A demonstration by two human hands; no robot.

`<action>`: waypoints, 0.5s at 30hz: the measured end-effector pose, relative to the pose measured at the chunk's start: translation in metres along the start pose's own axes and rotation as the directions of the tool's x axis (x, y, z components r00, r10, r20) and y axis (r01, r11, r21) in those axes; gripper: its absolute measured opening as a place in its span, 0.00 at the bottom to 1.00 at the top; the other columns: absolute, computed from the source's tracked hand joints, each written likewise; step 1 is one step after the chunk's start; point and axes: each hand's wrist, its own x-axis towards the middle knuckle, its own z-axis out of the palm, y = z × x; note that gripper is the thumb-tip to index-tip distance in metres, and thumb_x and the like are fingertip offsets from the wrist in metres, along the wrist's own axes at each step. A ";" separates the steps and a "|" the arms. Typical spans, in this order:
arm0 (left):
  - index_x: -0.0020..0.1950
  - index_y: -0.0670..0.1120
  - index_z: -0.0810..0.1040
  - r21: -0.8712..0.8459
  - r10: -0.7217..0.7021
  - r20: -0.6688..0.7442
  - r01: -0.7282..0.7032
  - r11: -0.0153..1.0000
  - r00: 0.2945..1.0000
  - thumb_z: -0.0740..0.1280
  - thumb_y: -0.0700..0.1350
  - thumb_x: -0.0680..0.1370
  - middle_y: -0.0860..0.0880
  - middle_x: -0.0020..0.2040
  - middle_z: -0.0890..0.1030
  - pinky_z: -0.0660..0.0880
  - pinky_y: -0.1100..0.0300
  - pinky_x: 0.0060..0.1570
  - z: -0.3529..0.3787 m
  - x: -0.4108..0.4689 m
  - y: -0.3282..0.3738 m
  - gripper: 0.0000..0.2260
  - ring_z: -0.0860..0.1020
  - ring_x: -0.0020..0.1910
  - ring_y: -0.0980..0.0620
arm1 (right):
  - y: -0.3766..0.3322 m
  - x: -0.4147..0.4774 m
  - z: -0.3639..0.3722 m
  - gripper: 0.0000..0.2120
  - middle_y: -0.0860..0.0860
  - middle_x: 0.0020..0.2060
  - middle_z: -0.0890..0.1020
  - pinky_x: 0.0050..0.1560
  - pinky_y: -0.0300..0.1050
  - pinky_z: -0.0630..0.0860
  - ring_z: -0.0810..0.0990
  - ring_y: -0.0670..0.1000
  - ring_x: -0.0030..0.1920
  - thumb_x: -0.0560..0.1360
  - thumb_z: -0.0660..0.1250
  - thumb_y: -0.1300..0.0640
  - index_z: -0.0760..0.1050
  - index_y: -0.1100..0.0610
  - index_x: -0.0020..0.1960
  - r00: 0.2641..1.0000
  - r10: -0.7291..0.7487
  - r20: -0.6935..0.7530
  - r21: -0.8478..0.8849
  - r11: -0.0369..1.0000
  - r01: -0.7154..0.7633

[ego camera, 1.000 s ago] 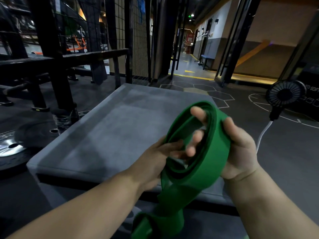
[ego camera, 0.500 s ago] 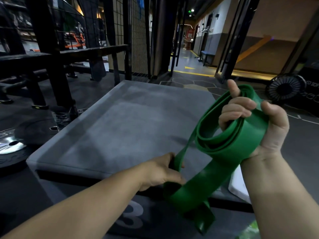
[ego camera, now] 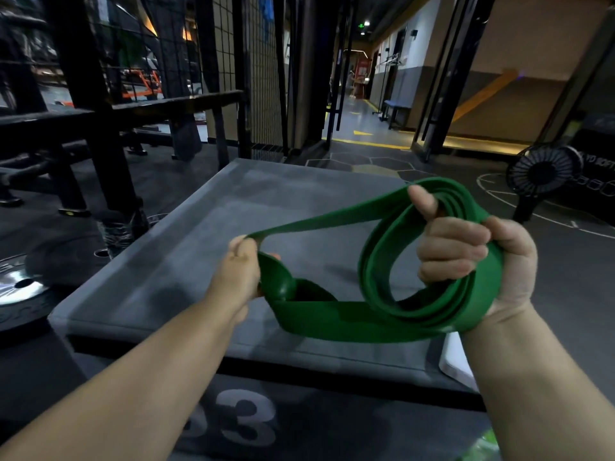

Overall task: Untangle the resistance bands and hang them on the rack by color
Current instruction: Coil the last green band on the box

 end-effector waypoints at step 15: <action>0.39 0.45 0.70 -0.014 -0.201 0.409 0.226 0.974 0.890 0.60 0.54 0.78 0.51 0.23 0.65 0.58 0.68 0.20 -0.038 0.017 0.016 0.14 0.61 0.18 0.55 | -0.006 -0.007 -0.014 0.20 0.51 0.33 0.74 0.41 0.45 0.78 0.71 0.47 0.33 0.74 0.61 0.62 0.64 0.66 0.64 0.998 0.003 0.069 -0.061 0.998 0.002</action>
